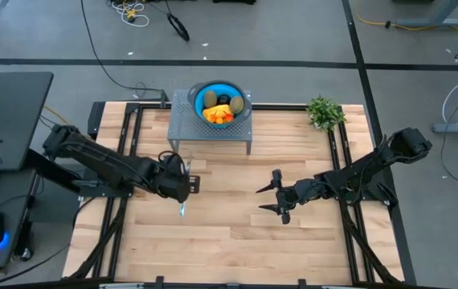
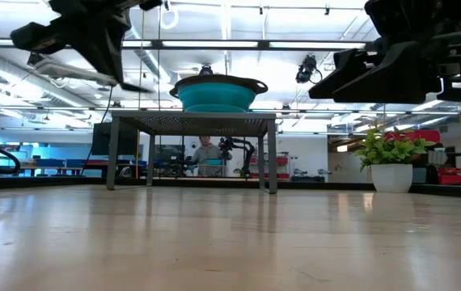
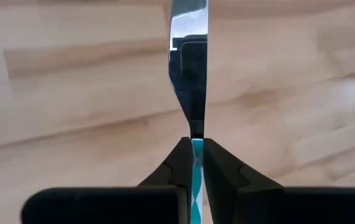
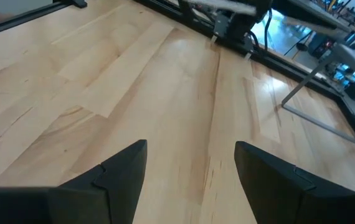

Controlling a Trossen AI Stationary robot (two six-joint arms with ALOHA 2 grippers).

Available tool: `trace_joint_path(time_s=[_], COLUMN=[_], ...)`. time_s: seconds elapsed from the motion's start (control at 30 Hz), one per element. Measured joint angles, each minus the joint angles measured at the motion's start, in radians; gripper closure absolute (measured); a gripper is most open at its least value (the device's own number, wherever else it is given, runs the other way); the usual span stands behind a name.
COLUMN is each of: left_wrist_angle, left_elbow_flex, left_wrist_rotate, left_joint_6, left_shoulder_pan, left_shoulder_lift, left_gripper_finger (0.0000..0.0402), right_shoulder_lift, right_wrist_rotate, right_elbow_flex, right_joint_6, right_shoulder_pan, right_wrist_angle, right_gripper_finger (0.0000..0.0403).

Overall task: Pick & Place Fruit
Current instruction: Put the blue knife on the shelf

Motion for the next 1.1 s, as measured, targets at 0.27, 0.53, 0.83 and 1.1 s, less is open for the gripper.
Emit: trace_joint_path(time_s=[0.27,0.53,0.83,1.1], left_wrist_angle=[-0.009,-0.015,-0.007,-0.034], left_elbow_flex=[0.0,0.0,0.013,0.213], left_wrist_rotate=[-0.089,-0.045,0.122,0.136], left_joint_6=[0.113,0.314,0.542,0.753], left_shoulder_pan=[0.067,0.271,0.561,0.697], left_shoulder_lift=[-0.094,-0.181,-0.222,-0.134], left_gripper_finger=[0.0375,0.0374,0.0374,0.0373], right_shoulder_lift=[0.0,0.0,0.0,0.0], right_wrist_rotate=[0.0,0.0,-0.001,-0.001], right_elbow_flex=[0.0,0.0,0.0,0.0], right_joint_6=[0.058,0.104,0.164,0.227], right_shoulder_pan=[0.0,0.001,0.022,0.037], right_wrist_angle=[-0.013,-0.014,-0.06,-0.125], right_gripper_finger=[0.0149,0.0149,0.0149,0.0149])
